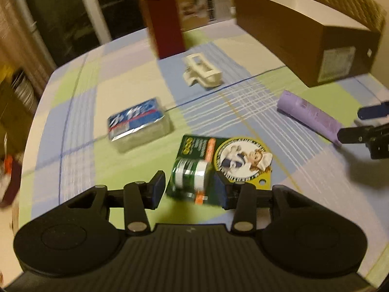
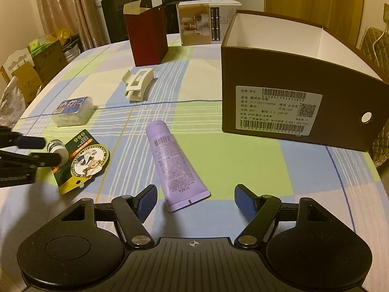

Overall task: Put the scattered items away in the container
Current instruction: 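Close the left tool on the green Mentholatum balm card and lift it, then grasp the purple tube with the right tool while the left tool holds the card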

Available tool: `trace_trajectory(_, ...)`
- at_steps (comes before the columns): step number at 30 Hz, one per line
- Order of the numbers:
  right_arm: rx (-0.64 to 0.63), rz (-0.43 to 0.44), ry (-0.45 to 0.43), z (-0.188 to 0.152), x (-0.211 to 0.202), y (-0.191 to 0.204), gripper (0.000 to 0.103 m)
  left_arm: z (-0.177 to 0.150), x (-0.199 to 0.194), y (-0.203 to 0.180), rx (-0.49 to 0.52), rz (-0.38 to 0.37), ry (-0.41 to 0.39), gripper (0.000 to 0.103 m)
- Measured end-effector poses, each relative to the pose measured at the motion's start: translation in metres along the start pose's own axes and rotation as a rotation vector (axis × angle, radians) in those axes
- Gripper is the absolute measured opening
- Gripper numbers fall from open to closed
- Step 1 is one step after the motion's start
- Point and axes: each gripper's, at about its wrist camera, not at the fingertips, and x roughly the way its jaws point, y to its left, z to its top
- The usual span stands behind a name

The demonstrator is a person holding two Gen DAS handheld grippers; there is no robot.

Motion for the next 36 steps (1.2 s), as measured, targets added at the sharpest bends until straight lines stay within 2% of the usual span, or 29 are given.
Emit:
trace_trajectory(4, -0.046, 0.017, -0.017, 0.003, 0.002, 0.007, 0.076, 0.003, 0.016, -0.004, 0.048, -0.006, 0.016, 0.037)
trace_trajectory(6, -0.088, 0.029, -0.030, 0.007, 0.005, 0.012, 0.076, 0.003, 0.019, -0.002, 0.013, -0.019, 0.036, 0.037)
trace_trajectory(8, -0.133, 0.042, -0.042, 0.011, 0.008, 0.017, 0.076, 0.001, 0.017, -0.003, -0.044, -0.041, 0.062, 0.032)
trace_trajectory(11, -0.183, 0.052, -0.054, 0.017, 0.015, 0.022, 0.076, -0.003, 0.010, -0.007, -0.125, -0.088, 0.078, 0.032)
trace_trajectory(21, -0.241, 0.065, -0.024, 0.026, 0.049, 0.027, 0.076, -0.005, 0.014, -0.011, -0.158, -0.068, 0.055, 0.034)
trace_trajectory(29, -0.244, 0.072, -0.029, 0.028, 0.053, 0.027, 0.076, -0.004, 0.017, -0.005, -0.216, -0.066, 0.044, 0.034)
trace_trajectory(33, -0.249, 0.077, -0.028, 0.029, 0.057, 0.028, 0.076, -0.004, 0.017, -0.007, -0.200, -0.057, 0.043, 0.034)
trace_trajectory(34, -0.247, 0.077, -0.027, 0.029, 0.057, 0.027, 0.075, -0.004, 0.017, -0.008, -0.195, -0.054, 0.042, 0.034)
trace_trajectory(35, -0.247, 0.079, -0.024, 0.030, 0.058, 0.027, 0.063, -0.004, 0.017, -0.008, -0.189, -0.052, 0.041, 0.034)
trace_trajectory(36, -0.250, 0.082, -0.017, 0.030, 0.059, 0.027, 0.056, -0.004, 0.018, -0.008, -0.184, -0.049, 0.040, 0.034)
